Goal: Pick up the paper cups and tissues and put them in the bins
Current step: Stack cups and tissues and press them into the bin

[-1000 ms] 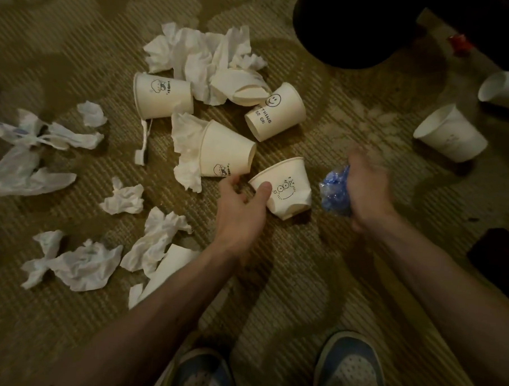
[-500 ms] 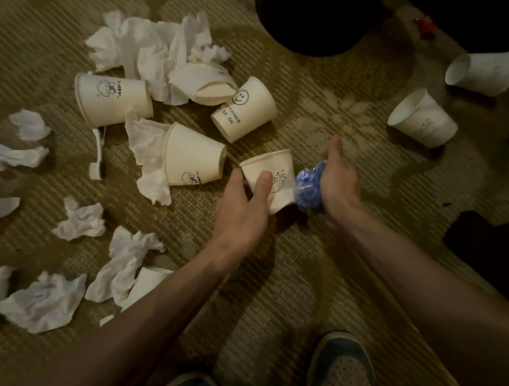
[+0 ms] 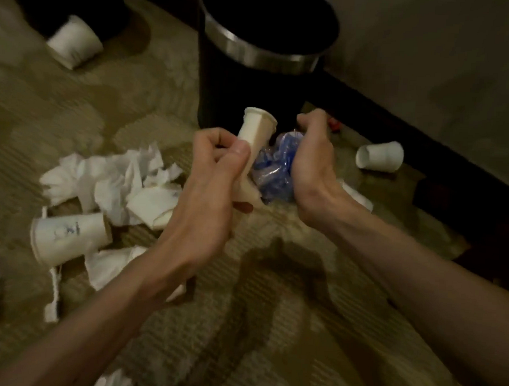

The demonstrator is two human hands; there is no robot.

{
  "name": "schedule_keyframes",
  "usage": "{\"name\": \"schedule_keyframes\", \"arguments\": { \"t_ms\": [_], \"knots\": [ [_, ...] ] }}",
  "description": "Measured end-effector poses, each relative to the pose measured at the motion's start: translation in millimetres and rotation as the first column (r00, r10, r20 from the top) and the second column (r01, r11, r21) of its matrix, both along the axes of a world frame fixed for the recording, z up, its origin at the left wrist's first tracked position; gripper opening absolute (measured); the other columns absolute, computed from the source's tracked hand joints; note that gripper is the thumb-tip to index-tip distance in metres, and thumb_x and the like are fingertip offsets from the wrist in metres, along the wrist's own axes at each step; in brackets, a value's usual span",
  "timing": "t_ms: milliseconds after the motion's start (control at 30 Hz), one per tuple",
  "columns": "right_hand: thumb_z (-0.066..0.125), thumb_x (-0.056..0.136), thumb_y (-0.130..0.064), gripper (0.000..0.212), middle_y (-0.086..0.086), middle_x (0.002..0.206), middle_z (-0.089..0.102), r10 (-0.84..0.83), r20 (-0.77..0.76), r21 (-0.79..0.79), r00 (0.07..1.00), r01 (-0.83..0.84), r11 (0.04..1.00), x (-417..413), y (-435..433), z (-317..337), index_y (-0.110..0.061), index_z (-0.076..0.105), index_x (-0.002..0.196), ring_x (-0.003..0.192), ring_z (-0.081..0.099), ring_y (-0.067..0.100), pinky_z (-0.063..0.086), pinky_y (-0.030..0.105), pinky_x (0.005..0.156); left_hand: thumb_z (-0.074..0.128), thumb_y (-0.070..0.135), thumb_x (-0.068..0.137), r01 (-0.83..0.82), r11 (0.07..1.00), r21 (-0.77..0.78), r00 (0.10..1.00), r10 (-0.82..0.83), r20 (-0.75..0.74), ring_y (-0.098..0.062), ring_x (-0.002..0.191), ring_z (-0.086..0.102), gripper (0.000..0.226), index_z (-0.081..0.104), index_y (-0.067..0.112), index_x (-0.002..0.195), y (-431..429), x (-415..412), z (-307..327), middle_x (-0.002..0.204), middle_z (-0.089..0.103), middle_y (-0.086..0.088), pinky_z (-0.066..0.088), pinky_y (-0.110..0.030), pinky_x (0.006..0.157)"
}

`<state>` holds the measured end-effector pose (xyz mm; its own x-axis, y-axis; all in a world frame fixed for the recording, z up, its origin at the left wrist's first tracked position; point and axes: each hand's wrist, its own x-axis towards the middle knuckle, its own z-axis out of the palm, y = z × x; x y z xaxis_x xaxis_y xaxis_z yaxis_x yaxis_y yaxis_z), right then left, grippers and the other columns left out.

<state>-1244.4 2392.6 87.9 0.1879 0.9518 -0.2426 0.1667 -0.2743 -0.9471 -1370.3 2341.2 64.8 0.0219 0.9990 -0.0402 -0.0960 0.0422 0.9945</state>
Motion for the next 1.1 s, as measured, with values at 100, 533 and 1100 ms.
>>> {"name": "schedule_keyframes", "arguments": {
  "t_ms": [100,533,1100],
  "knots": [
    [0.033,0.088,-0.047,0.046,-0.002,0.056,0.049,0.038,-0.041,0.058,0.998,-0.036,0.998,-6,30,48,-0.026,0.048,0.05,0.063,0.047,0.022,0.039,0.042,0.067,0.044,0.052,0.086,0.0,0.995,0.1,1.0,-0.001,0.016,-0.004,0.085,0.065,0.018,0.045,0.044,0.102,26,-7,44,0.098,0.061,0.021,0.054,-0.029,0.067],
    [0.037,0.104,-0.038,0.015,0.003,0.099,0.058,0.159,0.25,0.163,0.955,-0.203,0.965,25,199,65,-0.025,0.03,0.109,0.071,0.06,0.014,0.051,0.023,0.05,0.054,0.055,0.094,-0.132,0.953,0.274,0.874,0.242,-0.421,-0.007,0.096,0.066,0.033,0.046,0.035,0.119,196,12,74,0.125,0.057,0.002,0.057,-0.02,0.06],
    [0.04,0.101,-0.016,0.03,0.002,0.111,0.068,0.52,0.42,0.024,0.743,-0.582,0.813,58,261,45,-0.014,0.066,0.116,0.106,0.064,0.019,0.052,0.039,0.092,0.056,0.041,0.096,-0.019,0.993,0.116,0.388,0.114,-0.914,-0.015,0.077,0.065,0.019,0.059,0.023,0.102,230,19,54,0.09,0.07,0.0,0.057,-0.039,0.07]
  ]
}}
